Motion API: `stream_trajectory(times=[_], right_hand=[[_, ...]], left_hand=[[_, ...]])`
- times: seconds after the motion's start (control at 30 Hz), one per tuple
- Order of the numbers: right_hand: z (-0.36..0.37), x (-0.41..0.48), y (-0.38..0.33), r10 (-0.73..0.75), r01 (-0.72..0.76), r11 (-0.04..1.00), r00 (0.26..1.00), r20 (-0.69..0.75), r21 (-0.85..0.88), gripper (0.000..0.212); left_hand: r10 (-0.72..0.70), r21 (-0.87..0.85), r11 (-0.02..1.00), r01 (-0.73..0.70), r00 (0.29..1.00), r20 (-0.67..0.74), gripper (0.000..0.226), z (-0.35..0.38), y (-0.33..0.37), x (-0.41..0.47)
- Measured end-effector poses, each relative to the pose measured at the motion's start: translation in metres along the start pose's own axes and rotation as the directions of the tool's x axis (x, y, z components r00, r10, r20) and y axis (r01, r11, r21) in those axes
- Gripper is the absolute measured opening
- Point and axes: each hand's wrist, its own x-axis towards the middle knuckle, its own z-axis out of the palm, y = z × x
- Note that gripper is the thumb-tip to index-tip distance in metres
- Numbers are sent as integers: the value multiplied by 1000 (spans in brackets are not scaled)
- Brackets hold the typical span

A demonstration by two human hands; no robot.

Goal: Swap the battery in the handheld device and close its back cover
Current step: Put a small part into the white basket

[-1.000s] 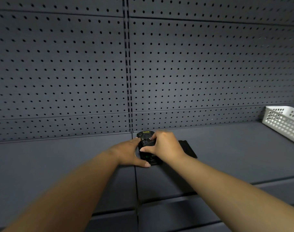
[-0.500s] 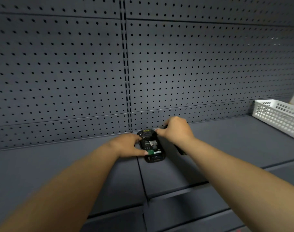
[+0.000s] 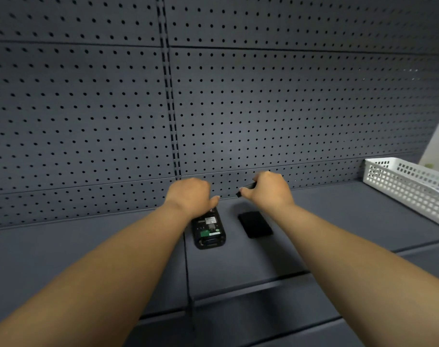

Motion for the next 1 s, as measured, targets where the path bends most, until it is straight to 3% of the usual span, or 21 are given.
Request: stream_trajectory(times=[0.53, 0.67, 1.0], right_hand=[[-70, 10, 111, -166, 165, 986, 984, 56, 34, 38], [-74, 4, 126, -192, 189, 980, 980, 51, 55, 34], [-87, -6, 138, -173, 172, 980, 985, 6, 95, 46]], left_hand=[[-253, -42, 966, 254, 967, 29, 42, -24, 135, 7], [-260, -18, 965, 261, 965, 41, 44, -26, 154, 2], [-219, -8, 976, 219, 976, 20, 45, -31, 168, 0]])
